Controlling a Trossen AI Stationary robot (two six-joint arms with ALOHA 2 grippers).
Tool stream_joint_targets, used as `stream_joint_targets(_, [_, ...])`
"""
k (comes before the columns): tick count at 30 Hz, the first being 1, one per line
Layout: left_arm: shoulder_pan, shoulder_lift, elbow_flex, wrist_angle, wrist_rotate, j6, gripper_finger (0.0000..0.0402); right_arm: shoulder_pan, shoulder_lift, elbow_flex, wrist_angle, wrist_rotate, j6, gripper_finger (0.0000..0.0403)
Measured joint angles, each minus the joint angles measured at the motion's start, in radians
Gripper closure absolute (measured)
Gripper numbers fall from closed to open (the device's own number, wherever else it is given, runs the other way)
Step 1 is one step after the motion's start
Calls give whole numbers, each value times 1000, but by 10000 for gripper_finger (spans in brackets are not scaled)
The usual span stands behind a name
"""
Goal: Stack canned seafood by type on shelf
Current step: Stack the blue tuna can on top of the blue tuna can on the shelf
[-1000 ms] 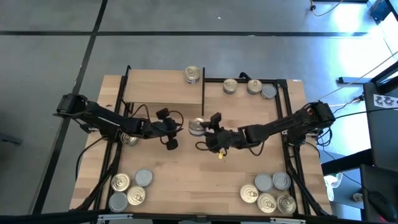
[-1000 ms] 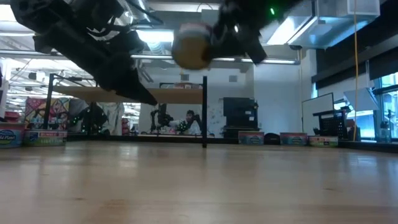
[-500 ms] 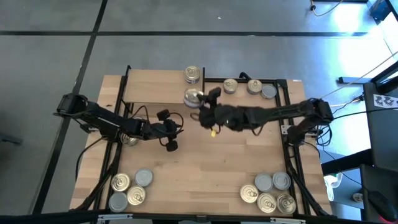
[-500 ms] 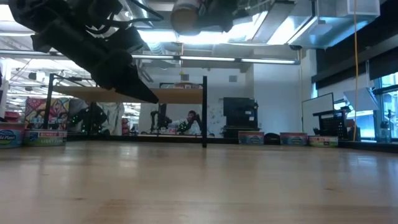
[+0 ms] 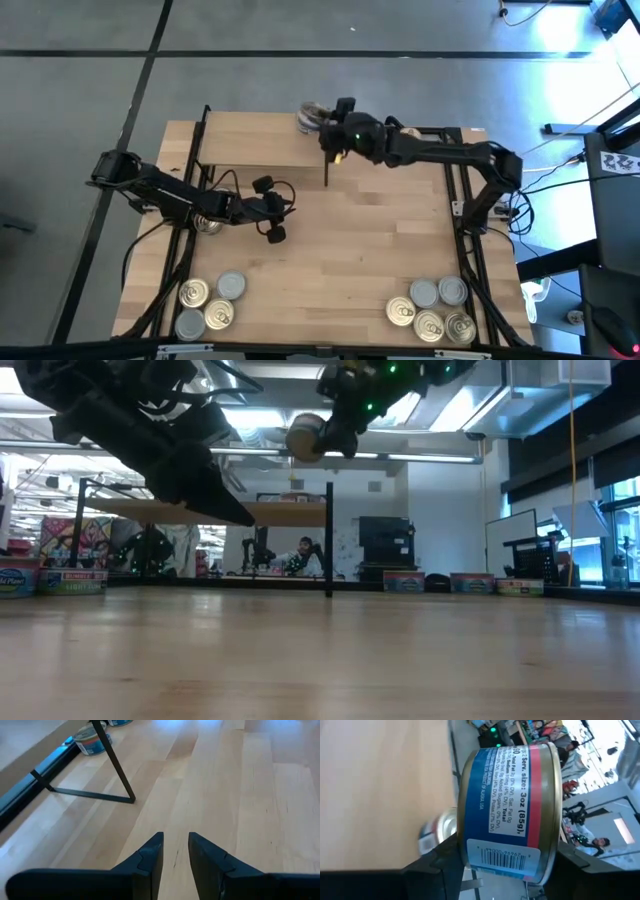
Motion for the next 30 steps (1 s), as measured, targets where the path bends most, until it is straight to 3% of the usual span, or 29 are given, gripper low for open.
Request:
stream_joint_targets(6, [2, 0, 0, -1, 0, 2, 314, -43, 62, 99, -8, -5, -16, 204])
stream_joint_targets(13, [2, 0, 0, -4, 0, 3, 314, -61, 137, 254, -228, -7, -22, 204])
stream_joint_targets(30, [2, 0, 0, -8, 0, 4, 314, -66, 254, 269, -227, 68, -74, 204])
